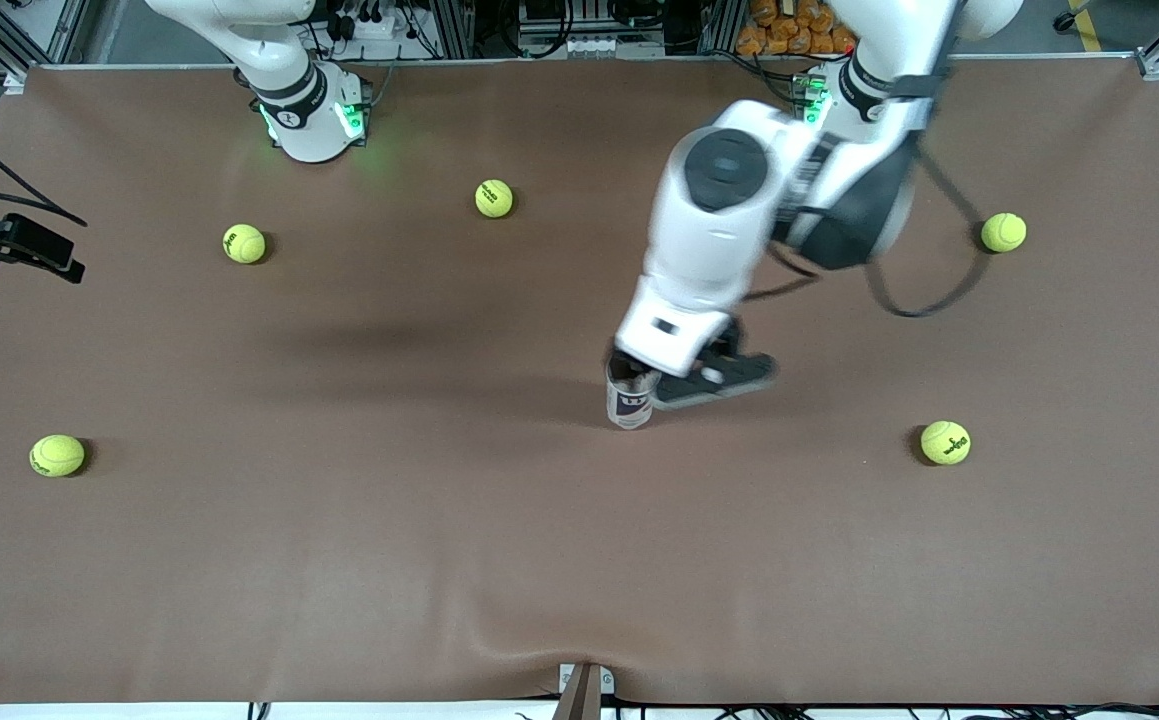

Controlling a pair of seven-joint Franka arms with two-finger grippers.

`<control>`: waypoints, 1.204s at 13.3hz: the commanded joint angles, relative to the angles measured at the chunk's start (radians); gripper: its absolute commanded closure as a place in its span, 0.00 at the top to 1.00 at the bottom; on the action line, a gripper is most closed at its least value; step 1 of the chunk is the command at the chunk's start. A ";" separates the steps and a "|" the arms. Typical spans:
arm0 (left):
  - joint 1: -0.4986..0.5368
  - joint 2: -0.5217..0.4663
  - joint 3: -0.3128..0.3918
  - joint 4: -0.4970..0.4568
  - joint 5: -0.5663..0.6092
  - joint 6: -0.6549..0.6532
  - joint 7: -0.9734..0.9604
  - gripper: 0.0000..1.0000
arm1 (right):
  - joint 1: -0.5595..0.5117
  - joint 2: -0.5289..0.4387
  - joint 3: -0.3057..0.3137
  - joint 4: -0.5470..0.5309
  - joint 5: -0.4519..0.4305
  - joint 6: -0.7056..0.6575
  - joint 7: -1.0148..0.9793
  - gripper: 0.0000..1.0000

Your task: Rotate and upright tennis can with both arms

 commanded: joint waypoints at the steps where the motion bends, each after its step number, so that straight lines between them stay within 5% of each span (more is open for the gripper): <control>1: 0.056 -0.055 -0.010 -0.012 0.008 -0.051 0.128 1.00 | 0.008 0.010 -0.004 0.022 0.008 -0.015 0.014 1.00; 7: 0.284 -0.083 -0.018 -0.014 -0.038 -0.101 0.499 1.00 | 0.008 0.010 -0.004 0.022 0.008 -0.015 0.014 1.00; 11: 0.569 -0.118 -0.217 -0.027 -0.023 -0.182 0.696 1.00 | 0.008 0.010 -0.004 0.022 0.008 -0.015 0.014 1.00; 16: 0.683 -0.219 -0.248 -0.030 0.059 -0.345 0.745 1.00 | 0.010 0.010 -0.004 0.022 0.008 -0.015 0.014 1.00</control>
